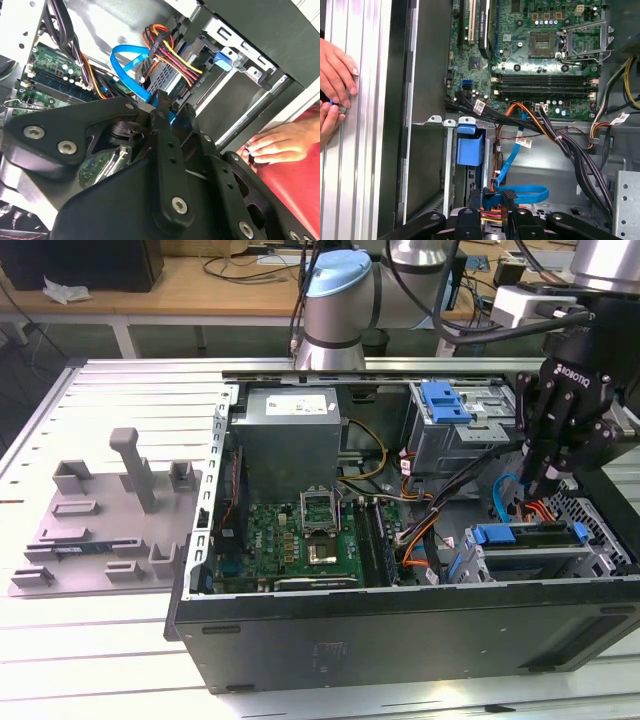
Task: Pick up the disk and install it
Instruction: 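Insert the second disk wire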
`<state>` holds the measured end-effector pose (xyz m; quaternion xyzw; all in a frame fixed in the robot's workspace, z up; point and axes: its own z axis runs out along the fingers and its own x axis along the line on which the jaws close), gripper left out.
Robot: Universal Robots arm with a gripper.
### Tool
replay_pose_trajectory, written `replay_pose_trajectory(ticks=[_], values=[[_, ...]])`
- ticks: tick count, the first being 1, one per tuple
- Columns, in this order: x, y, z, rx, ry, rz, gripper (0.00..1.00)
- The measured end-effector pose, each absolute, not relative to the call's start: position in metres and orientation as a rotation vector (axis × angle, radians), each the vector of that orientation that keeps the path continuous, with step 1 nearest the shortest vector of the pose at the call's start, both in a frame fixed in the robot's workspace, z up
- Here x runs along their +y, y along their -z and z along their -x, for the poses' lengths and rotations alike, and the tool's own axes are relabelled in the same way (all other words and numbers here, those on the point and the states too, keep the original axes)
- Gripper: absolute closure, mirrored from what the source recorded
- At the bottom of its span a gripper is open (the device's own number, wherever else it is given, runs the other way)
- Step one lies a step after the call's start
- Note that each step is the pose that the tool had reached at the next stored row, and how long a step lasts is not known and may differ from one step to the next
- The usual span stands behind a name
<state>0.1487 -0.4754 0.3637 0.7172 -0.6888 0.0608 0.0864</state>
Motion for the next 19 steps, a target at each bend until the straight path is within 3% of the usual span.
replay_pose_trajectory(ticks=[13,14,19], values=[[-0.4789,-0.3637,-0.1487,-2.098,-0.157,-2.112,0.71],[-0.4790,-0.3637,-0.1487,-2.098,-0.157,-2.111,0.84],[-0.4793,-0.3637,-0.1487,-2.099,-0.157,-2.111,0.84]])
